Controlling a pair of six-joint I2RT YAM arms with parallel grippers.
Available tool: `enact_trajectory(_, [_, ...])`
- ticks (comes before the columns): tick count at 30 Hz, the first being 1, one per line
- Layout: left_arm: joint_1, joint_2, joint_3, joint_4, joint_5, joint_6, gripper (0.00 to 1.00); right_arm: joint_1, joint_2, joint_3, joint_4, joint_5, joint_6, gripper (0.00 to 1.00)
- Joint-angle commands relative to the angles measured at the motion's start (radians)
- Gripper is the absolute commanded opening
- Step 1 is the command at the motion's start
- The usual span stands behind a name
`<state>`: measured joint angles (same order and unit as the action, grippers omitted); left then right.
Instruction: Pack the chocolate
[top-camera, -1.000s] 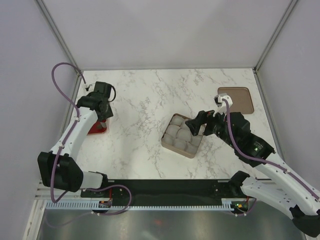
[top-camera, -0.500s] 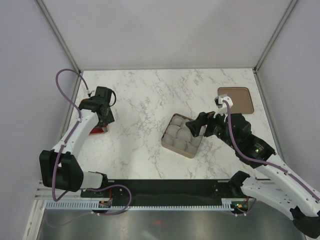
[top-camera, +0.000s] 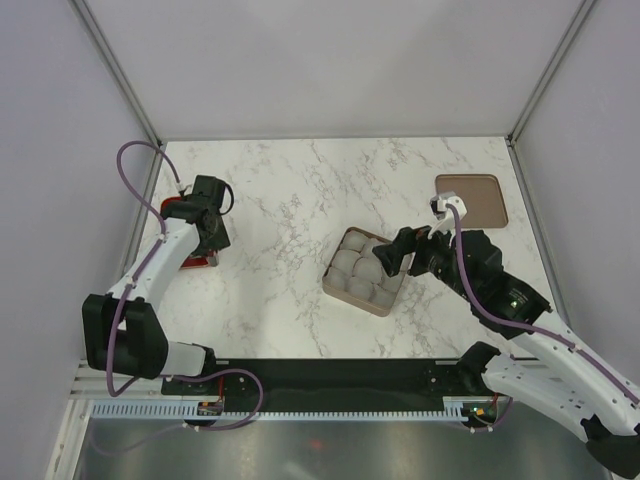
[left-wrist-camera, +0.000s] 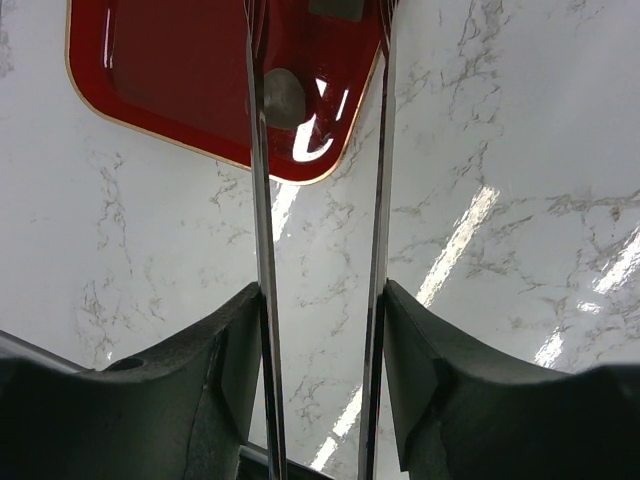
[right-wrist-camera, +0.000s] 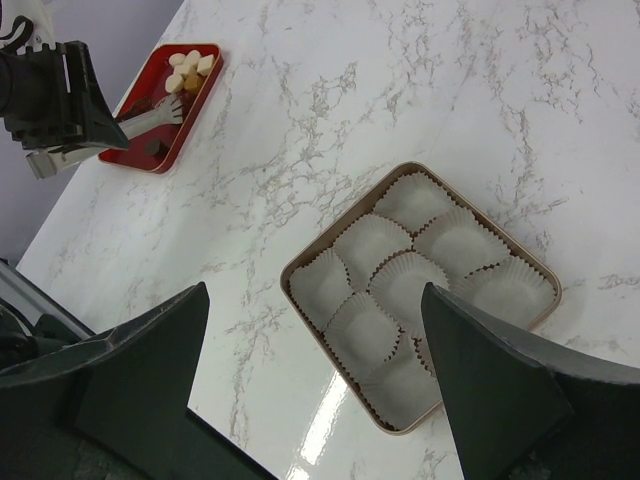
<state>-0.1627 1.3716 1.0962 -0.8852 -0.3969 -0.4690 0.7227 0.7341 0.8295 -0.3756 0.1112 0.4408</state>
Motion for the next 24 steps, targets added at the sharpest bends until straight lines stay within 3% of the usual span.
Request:
enact_trajectory(1, [0.011, 0.012, -0.012, 0.023, 0.006, 0.029, 0.55, -0.002, -0.025, -0.006, 0.024, 0.025, -0.011, 0.96])
enact_trajectory(9, [0.025, 0.026, -0.01, 0.022, 0.021, 0.03, 0.54, -0.002, -0.035, -0.007, 0.018, 0.073, -0.039, 0.96])
enact_trajectory(16, [0.028, 0.014, -0.006, 0.015, 0.027, 0.036, 0.44, -0.002, -0.032, -0.007, 0.018, 0.073, -0.036, 0.96])
enact_trajectory(24, [0.028, -0.008, 0.01, -0.015, 0.007, 0.04, 0.39, -0.003, -0.032, -0.001, 0.017, 0.074, -0.03, 0.96])
